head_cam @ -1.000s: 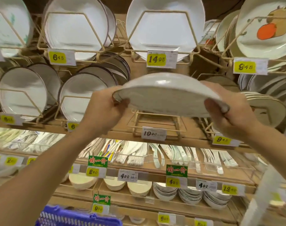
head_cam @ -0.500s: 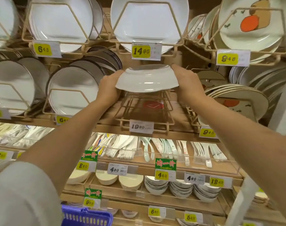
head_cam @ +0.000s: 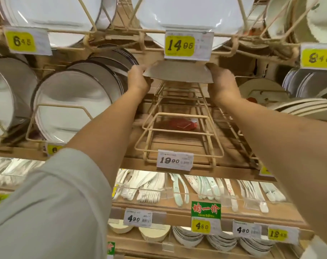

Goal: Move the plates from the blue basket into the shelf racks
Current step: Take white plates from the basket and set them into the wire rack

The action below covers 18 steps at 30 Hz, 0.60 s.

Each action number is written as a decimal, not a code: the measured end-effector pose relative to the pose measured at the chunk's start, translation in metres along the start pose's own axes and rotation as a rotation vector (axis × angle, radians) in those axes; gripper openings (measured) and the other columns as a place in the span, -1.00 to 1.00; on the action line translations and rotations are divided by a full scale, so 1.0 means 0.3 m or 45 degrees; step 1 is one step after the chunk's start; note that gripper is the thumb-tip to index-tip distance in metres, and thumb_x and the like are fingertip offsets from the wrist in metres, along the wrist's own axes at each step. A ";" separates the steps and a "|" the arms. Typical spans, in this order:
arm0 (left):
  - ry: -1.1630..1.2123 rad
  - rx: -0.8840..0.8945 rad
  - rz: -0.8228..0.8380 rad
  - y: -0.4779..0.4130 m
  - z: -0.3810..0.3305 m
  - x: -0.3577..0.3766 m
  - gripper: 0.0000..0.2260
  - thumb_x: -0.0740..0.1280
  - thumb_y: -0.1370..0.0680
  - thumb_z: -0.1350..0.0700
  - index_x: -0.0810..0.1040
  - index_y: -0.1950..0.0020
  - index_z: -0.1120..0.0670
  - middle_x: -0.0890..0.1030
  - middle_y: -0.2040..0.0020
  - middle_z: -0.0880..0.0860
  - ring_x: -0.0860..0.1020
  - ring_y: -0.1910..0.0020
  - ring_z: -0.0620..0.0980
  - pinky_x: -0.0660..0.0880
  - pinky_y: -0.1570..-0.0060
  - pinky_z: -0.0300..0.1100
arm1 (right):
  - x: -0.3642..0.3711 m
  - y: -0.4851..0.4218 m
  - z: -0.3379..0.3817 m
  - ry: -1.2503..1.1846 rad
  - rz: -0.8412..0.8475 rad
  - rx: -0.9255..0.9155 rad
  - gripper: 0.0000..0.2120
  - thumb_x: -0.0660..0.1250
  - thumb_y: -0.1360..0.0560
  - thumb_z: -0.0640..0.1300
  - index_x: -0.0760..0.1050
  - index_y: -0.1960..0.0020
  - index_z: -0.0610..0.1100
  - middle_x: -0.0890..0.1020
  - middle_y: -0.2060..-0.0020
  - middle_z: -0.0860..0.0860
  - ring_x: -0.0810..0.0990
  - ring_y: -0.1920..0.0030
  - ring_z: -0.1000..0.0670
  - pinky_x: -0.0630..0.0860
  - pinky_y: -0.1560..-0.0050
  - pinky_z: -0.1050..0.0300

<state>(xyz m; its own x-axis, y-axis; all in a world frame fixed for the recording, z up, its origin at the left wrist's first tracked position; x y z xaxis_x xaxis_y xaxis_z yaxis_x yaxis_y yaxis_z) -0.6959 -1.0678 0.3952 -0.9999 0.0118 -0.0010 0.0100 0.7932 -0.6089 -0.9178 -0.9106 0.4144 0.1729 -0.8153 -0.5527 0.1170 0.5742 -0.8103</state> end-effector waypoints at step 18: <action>-0.318 -0.182 -0.055 -0.231 0.119 0.137 -0.86 0.27 -0.55 0.29 0.59 -0.05 0.20 0.60 -0.11 0.21 0.57 -0.11 0.17 0.57 -0.12 0.03 | 0.162 -0.290 -0.097 -0.042 -0.080 -0.045 -0.66 0.15 -0.54 -0.27 0.53 -0.25 -0.12 0.59 -0.21 -0.16 0.51 -0.24 -0.22 0.42 -0.18 0.06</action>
<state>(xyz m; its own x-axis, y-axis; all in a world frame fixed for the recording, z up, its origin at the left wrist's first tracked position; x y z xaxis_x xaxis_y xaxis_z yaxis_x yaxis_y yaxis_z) -0.7378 -1.1441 0.4091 -0.9699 -0.1603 -0.1835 -0.0498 0.8675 -0.4950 -0.9481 -1.0024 0.4525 0.1987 -0.8465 -0.4940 0.0942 0.5182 -0.8501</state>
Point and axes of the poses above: each hand's wrist, its own y-axis away from the middle knuckle, its own x-axis out of the palm, z = x × y, the point moved 8 cm from there along -y, towards the middle knuckle
